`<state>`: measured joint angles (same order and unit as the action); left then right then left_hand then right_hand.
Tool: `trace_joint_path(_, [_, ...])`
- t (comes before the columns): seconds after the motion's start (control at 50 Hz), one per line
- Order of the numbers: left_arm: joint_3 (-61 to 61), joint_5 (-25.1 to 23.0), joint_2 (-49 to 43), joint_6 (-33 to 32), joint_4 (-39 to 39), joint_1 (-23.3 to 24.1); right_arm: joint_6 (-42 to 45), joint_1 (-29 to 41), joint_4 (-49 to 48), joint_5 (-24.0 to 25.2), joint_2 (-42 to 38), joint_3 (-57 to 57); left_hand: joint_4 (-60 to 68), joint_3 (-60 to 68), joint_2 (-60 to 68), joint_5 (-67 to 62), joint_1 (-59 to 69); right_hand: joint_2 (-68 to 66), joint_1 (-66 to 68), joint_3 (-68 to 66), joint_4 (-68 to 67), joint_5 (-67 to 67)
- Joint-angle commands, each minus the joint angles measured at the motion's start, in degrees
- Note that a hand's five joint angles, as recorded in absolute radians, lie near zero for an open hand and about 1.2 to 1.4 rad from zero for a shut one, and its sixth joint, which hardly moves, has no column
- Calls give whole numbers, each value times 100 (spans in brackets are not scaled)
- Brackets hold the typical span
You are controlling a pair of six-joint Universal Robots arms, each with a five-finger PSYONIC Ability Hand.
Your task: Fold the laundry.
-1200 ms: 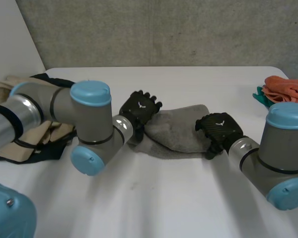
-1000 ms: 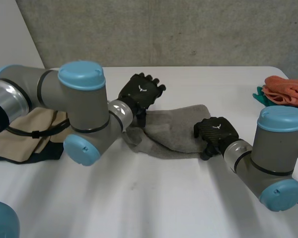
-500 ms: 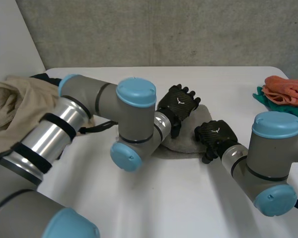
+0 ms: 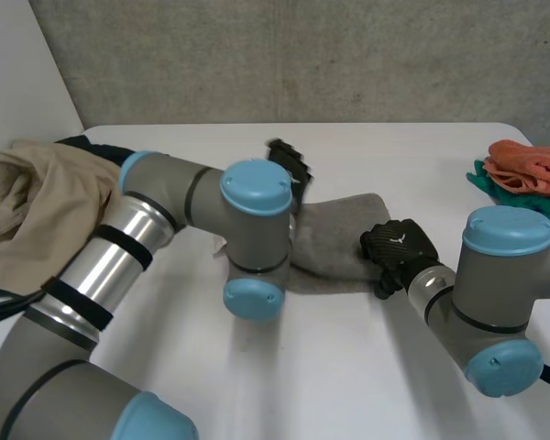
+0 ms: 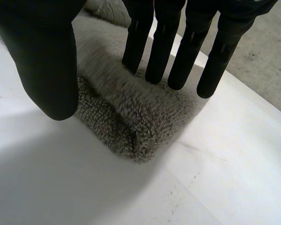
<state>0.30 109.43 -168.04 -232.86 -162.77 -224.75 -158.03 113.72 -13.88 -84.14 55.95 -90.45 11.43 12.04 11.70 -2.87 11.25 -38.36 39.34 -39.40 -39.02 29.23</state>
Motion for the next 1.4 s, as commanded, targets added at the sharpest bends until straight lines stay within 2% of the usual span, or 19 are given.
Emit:
trace_joint_path(0.02, [-1224, 246, 1008, 293, 35, 45, 229, 124, -1, -58, -85, 106, -143, -204, -170, 287, -125, -713, 616, -609, -647, 626])
trace_joint_path(0.18, [-2131, -694, 1748, 909, -369, 133, 203, 124, -124, -190, -102, 124, -143, -204, -170, 287, -125, -797, 699, -693, -731, 710])
trace_joint_path(0.28, [-1824, -1546, 1599, 1199, -440, 81, 194, 72, -264, -252, -102, 89, -143, -204, -170, 287, -125, -1301, 1204, -1197, -1235, 1214])
trace_joint_path(0.3, [-1641, -1861, 1459, 1365, -370, 46, 194, 54, -282, -234, -102, 89, -143, -204, -170, 287, -125, -1352, 1254, -1248, -1286, 1265])
trace_joint_path(0.38, [-1061, -2399, 1038, 1647, 42, 28, 211, 45, -282, -225, -102, 89, -143, -204, -170, 287, -125, -1570, 1473, -1467, -1505, 1483])
trace_joint_path(0.44, [-708, -2549, 782, 1700, 333, 10, 212, 54, -282, -225, -120, 89, 28, -33, 1, 115, 46, -1655, 1557, -1551, -1589, 1568])
trace_joint_path(0.52, [-172, -2559, 361, 1622, 667, -60, 212, 63, -264, -208, -128, 89, 934, 873, 908, -791, 953, -1856, 1759, -1752, -1790, 1769])
trace_joint_path(0.72, [22, -2549, 140, 1033, 756, -350, 220, 72, -212, -208, -128, 80, 2131, 2070, 2104, -1987, 2149, -1891, 1793, -1787, -1825, 1804])
trace_joint_path(0.74, [22, -2689, 148, 980, 791, -420, 220, 80, -203, -199, -128, 80, 2748, 2687, 2722, -2605, 2767, -1891, 1793, -1787, -1825, 1804])
trace_joint_path(0.8, [57, -3110, 166, 962, 905, -525, 220, 89, -194, -208, -128, 80, 3359, 3298, 3332, -3215, 3377, -1891, 1793, -1787, -1825, 1804])
trace_joint_path(0.88, [250, -3708, 105, 1006, 1072, -745, 220, 89, -194, -208, -128, 80, 3528, 3467, 3502, -3385, 3547, -1891, 1793, -1787, -1825, 1804])
trace_joint_path(0.94, [443, -3920, -27, 988, 1273, -781, 229, 89, -185, -208, -128, 80, 3478, 3417, 3452, -3335, 3497, -1874, 1777, -1770, -1808, 1787])
trace_joint_path(1.08, [585, -4035, -203, 664, 1521, -825, 220, 63, -177, -208, -111, 80, 2940, 2880, 2914, -2797, 2959, -1874, 1776, -1770, -1808, 1787])
trace_joint_path(1.18, [480, -4018, -247, 260, 1529, -807, 220, 54, -159, -208, -102, 80, 1966, 1905, 1940, -1823, 1985, -1874, 1776, -1770, -1808, 1787])
trace_joint_path(1.24, [462, -4017, -273, 171, 1521, -781, 220, 45, -159, -208, -102, 80, 2014, 1953, 1987, -1870, 2032, -1874, 1776, -1770, -1808, 1787])
trace_joint_path(1.32, [479, -3930, -317, 13, 1486, -737, 220, 45, -159, -208, -111, 71, 4245, 4184, 4219, -4102, 4264, -1874, 1776, -1770, -1808, 1787])
trace_joint_path(1.34, [462, -3816, -300, -135, 1459, -702, 229, 45, -159, -208, -102, 71, 5950, 5889, 5924, -5807, 5968, -1874, 1776, -1770, -1808, 1787])
trace_joint_path(1.38, [427, -3614, -274, -320, 1477, -649, 220, 45, -159, -208, -102, 80, 6853, 6792, 6827, -6710, 6872, -1874, 1776, -1770, -1808, 1787])
trace_joint_path(1.4, [366, -3282, -195, -565, 1503, -544, 229, 37, -159, -208, -102, 89, 6857, 6796, 6830, -6713, 6875, -1874, 1776, -1770, -1808, 1787])
